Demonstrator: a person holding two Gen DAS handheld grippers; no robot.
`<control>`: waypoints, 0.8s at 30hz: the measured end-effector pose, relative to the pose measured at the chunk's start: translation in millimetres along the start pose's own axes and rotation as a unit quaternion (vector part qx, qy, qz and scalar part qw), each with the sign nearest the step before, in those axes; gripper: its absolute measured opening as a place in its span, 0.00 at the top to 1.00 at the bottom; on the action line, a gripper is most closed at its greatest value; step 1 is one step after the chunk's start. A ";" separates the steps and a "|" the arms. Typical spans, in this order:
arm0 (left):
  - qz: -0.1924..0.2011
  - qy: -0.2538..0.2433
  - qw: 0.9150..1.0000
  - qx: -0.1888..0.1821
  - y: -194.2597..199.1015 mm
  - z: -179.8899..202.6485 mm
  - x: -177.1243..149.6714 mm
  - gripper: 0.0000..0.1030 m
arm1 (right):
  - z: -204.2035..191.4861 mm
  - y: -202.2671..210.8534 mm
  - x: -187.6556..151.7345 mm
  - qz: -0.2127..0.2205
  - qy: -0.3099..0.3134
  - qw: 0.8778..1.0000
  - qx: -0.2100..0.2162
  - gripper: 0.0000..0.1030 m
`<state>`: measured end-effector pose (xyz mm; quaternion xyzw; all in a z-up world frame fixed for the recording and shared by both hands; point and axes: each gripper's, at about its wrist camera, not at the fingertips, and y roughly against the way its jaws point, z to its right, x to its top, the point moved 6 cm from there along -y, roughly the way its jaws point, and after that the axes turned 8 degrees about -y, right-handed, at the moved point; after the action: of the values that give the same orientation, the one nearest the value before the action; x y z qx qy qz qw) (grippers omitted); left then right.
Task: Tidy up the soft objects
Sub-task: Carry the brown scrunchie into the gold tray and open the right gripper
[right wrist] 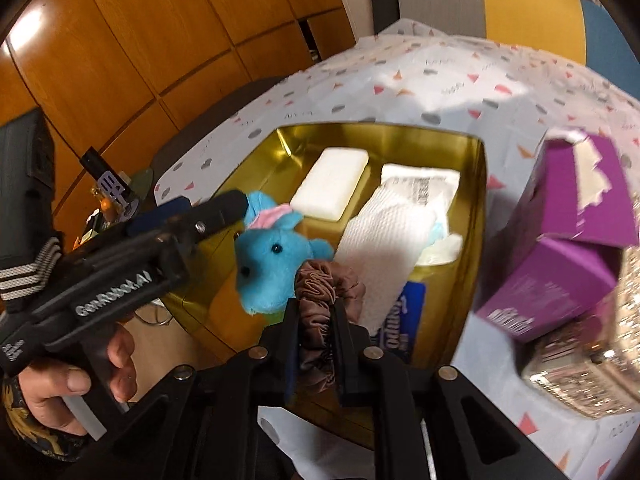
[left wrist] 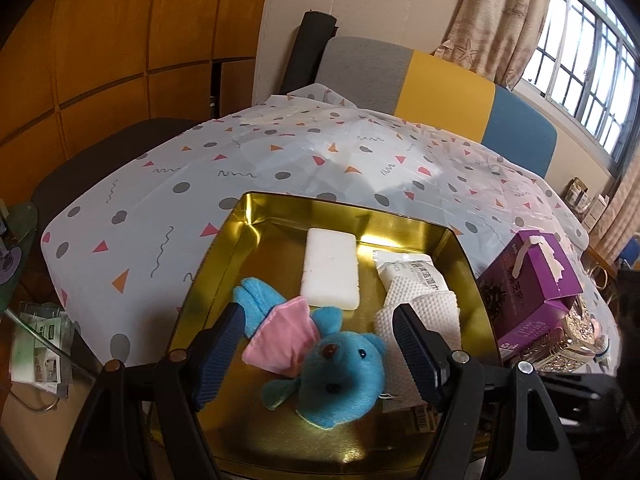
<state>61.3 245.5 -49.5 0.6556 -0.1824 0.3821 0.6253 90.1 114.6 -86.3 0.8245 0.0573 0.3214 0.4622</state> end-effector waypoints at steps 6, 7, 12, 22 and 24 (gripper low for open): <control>0.000 0.012 1.000 0.012 0.2 -13.9 0.5 0.24 | -1.0 -16.3 -2.8 -0.009 -0.022 1.000 0.011 0.69; 0.001 0.014 1.000 0.014 0.3 -15.7 0.6 0.24 | -0.8 -19.0 -3.8 -0.012 -0.028 0.999 0.016 0.66; 0.001 0.017 1.000 0.017 0.6 -19.0 0.9 0.24 | 2.8 -22.7 -6.0 -0.015 -0.057 0.998 0.034 0.59; 0.020 -0.015 1.000 -0.002 14.5 2.5 12.0 0.24 | 9.7 24.0 -6.5 0.038 -0.046 0.998 0.016 0.59; 0.020 -0.024 0.999 -0.008 15.9 10.1 12.7 0.24 | 15.0 33.8 -7.2 0.048 -0.045 0.998 0.006 0.59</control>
<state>60.8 236.5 -28.7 0.6557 -0.2135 0.3775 0.6180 86.4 81.8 -68.2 0.8428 -0.0018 0.3052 0.4434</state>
